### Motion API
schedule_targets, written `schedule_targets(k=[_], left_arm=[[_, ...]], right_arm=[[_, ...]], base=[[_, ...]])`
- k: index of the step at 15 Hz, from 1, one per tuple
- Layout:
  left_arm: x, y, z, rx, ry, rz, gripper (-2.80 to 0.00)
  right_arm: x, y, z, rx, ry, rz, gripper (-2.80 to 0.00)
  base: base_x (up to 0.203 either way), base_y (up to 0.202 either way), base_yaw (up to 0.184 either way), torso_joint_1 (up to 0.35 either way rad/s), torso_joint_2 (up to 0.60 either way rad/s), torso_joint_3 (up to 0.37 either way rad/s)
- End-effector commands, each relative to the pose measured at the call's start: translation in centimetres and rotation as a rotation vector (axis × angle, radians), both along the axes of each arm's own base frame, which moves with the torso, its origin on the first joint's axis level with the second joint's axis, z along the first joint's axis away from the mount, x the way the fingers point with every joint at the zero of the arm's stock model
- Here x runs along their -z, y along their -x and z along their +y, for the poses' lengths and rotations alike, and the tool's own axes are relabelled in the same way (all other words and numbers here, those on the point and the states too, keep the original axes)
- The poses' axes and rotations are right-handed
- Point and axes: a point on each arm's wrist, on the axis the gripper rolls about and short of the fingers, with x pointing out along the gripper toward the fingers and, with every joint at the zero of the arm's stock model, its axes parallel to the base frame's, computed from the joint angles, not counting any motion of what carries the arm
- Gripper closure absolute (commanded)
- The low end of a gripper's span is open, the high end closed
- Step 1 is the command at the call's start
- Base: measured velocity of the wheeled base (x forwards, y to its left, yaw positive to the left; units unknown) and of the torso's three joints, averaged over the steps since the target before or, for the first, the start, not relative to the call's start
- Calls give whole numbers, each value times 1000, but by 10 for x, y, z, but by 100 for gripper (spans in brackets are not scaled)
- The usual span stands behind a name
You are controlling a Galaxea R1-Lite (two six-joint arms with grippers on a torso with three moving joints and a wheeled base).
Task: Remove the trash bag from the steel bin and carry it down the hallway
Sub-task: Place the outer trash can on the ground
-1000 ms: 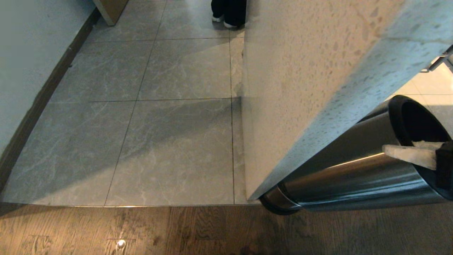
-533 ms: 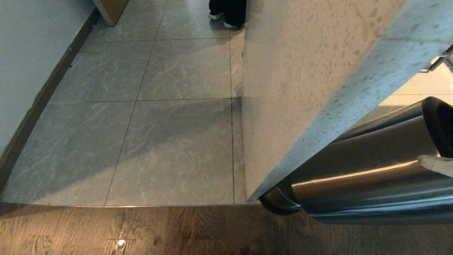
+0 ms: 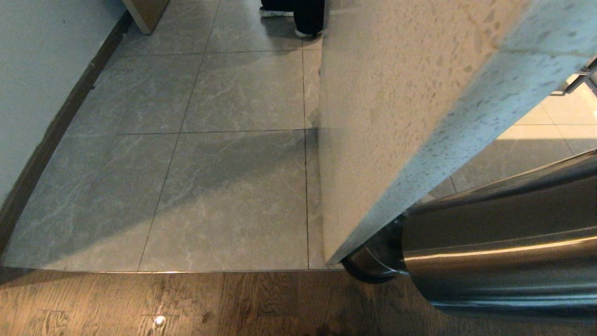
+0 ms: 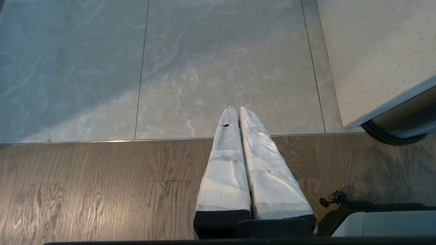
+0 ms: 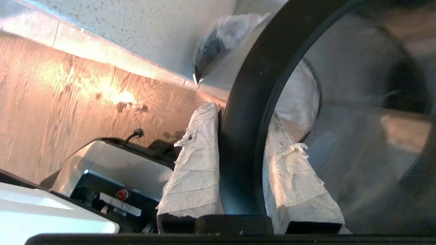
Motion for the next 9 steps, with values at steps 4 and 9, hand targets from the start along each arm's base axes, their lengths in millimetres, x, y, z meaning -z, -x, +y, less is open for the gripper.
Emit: schedule_targets(k=[4, 9], left_arm=[[0, 0, 0, 0, 0, 3, 0], [1, 0, 0, 0, 0, 3, 0]], right_arm=[[1, 36, -11, 118, 17, -89, 0], [2, 51, -19, 381, 58, -143, 0]], base=[[0, 0, 0, 0, 0, 0], [0, 0, 0, 0, 0, 0]])
